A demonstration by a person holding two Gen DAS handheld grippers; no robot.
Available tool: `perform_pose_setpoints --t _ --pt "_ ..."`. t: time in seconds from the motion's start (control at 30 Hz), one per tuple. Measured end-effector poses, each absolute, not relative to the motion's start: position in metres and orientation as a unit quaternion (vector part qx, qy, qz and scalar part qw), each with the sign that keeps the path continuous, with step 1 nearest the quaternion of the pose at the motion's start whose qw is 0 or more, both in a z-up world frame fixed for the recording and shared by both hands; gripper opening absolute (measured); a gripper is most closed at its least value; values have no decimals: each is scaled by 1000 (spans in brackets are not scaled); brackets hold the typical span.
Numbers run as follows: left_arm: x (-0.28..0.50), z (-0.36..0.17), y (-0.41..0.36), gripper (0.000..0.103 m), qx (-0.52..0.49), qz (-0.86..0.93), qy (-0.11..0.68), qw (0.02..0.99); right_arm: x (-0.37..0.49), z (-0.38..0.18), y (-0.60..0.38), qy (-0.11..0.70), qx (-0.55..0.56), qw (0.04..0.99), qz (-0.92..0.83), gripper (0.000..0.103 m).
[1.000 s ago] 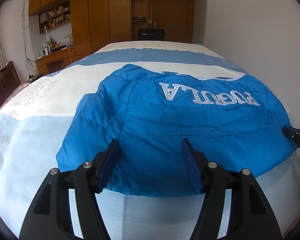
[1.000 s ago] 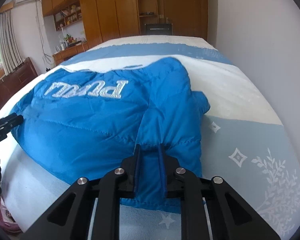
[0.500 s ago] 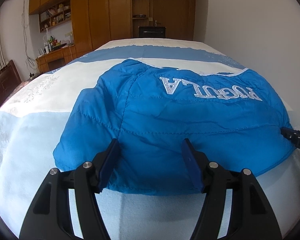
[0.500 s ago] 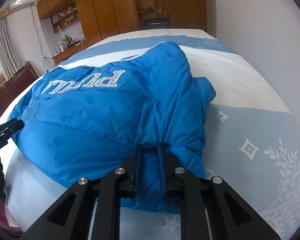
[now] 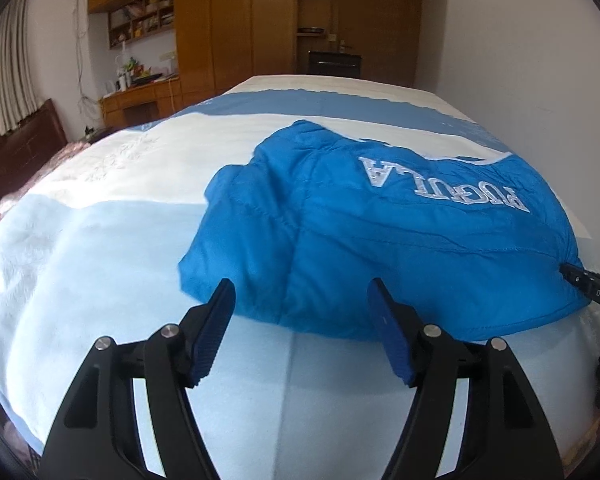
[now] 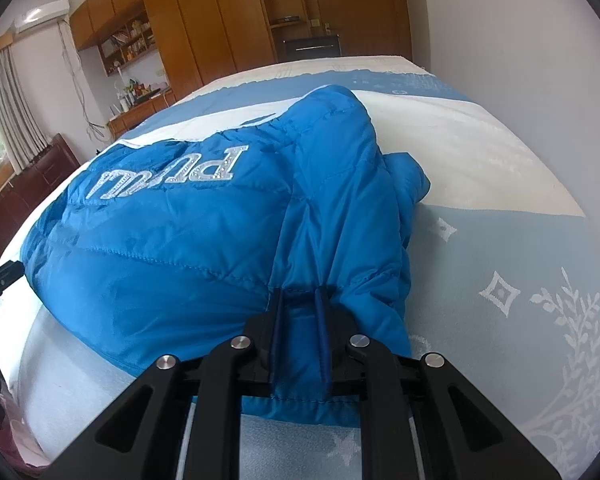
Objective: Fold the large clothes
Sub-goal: 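Grasp the jacket's folded edge with the right tool and hold it, then grasp the jacket side with the left tool while the right tool holds the edge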
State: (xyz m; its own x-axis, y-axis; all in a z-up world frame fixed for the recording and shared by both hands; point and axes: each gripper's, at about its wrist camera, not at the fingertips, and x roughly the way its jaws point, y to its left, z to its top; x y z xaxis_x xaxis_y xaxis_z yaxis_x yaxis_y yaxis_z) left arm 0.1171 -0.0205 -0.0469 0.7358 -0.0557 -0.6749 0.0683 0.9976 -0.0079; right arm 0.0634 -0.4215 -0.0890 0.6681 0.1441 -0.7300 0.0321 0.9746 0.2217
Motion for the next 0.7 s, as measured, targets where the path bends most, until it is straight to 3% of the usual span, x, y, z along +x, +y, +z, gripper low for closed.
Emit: perform_pose_setpoints --t 0.7 --pt "151 -88 44 82 -251 -52 427 867 67 -90 -425 411 127 902 40 14"
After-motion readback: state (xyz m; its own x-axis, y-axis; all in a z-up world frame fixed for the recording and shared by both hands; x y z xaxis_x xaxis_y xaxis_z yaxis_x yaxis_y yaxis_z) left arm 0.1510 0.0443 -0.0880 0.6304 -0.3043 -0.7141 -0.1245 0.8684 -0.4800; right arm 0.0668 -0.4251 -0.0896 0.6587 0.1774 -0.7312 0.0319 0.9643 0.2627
